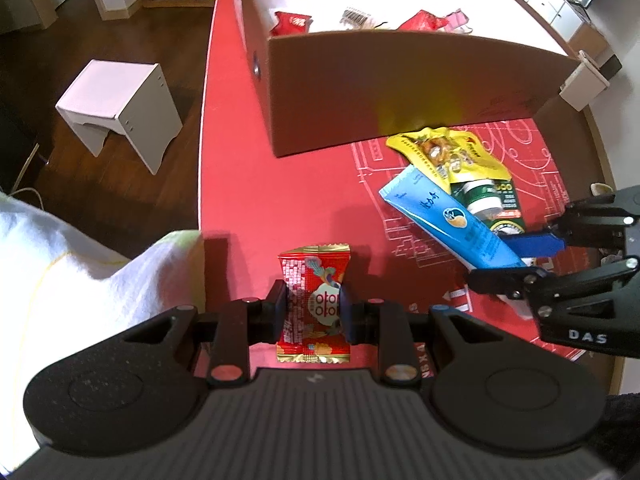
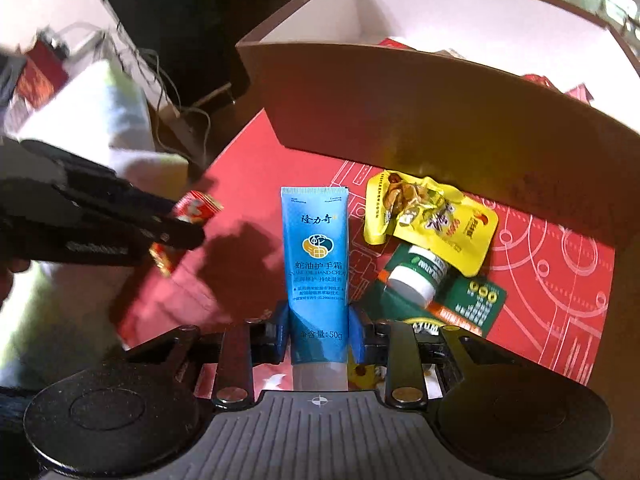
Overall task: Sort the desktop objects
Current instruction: 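Carry the candy packet and blue hand-cream tube over the white box with both tools, then lower the candy packet and blue tube into the box, opening both tools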
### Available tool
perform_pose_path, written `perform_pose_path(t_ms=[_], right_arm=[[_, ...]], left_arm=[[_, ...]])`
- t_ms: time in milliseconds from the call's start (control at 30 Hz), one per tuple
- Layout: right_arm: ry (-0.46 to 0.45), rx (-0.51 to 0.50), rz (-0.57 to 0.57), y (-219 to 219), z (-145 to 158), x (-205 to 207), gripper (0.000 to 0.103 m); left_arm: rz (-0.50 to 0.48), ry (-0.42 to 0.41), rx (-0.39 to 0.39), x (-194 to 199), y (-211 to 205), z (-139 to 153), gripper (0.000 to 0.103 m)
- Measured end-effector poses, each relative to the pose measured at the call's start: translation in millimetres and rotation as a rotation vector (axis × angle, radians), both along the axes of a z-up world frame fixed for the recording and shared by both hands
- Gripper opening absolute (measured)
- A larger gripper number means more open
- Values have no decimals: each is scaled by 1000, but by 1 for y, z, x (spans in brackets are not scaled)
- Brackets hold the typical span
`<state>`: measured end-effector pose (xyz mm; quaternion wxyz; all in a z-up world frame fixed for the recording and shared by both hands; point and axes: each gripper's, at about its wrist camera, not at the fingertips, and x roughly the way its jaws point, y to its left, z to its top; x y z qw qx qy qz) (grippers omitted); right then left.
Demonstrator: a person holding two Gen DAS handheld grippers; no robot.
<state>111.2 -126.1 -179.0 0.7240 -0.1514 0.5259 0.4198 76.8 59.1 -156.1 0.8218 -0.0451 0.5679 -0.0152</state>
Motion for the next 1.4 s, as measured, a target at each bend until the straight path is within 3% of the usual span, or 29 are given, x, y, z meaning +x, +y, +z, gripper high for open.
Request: perform_pose_path(t_ms=[233,567,967,1200,1400], right_arm=[[84,64,-71,-16,18,7,29],[103,110,-79,-25,40,19,29],[7,162,-50,-27,90,70,29],[-88,139,-40,-30,114,118,29],[-126,141,-59,-27,121,156,29]], left_arm=[[-45,-34,-2,5,-12,15,23],[-84,-79,7,21,-21,40,23],[-164,-139,14,63,-26,71,23],[-244,-201,74,102,-20,96,23],[-292,-187,105,136,-23,93,23]])
